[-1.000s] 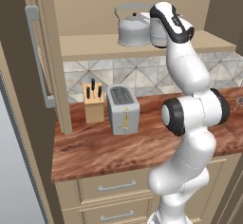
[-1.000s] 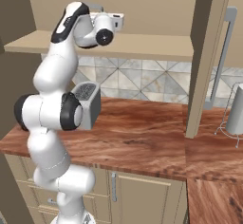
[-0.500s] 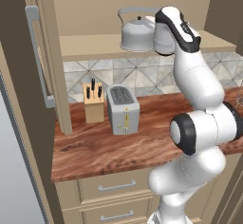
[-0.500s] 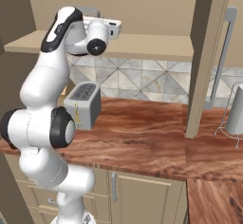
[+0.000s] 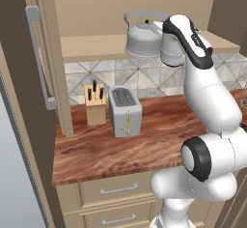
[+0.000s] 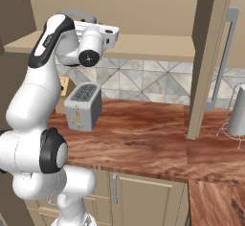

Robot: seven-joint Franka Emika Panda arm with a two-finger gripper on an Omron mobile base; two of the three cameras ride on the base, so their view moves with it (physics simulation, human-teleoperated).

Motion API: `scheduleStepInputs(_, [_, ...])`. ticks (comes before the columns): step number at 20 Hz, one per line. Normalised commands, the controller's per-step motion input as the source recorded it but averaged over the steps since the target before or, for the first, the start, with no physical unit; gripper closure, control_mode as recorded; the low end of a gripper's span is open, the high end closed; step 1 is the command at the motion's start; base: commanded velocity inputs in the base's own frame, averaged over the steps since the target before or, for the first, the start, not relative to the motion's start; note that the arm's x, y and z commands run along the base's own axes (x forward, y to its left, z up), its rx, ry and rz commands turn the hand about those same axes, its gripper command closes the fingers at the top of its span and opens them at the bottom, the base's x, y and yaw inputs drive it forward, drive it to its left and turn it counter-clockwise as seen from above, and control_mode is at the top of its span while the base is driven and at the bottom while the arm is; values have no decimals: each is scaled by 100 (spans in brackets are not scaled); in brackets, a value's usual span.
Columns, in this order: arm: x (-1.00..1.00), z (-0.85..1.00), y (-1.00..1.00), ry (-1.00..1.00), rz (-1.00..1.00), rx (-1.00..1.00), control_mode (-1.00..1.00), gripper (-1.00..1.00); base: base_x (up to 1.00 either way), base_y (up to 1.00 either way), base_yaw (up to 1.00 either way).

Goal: Open the cabinet, pick the kettle from the cabinet, and place it in the sink.

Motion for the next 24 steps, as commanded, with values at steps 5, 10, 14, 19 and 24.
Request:
scheduleStepInputs(5, [-58, 0, -1, 0, 0, 1, -100, 100, 0, 0, 0])
scheduleStepInputs(10, [-57, 0, 0, 1, 0, 4, -100, 100, 0, 0, 0])
scheduleStepInputs(14, [-57, 0, -2, 4, 0, 3, -100, 100, 0, 0, 0])
scheduleStepInputs(19, [-57, 0, -2, 7, 0, 0, -100, 100, 0, 0, 0])
scheduleStepInputs(24, [-55, 0, -2, 9, 2, 0, -100, 100, 0, 0, 0])
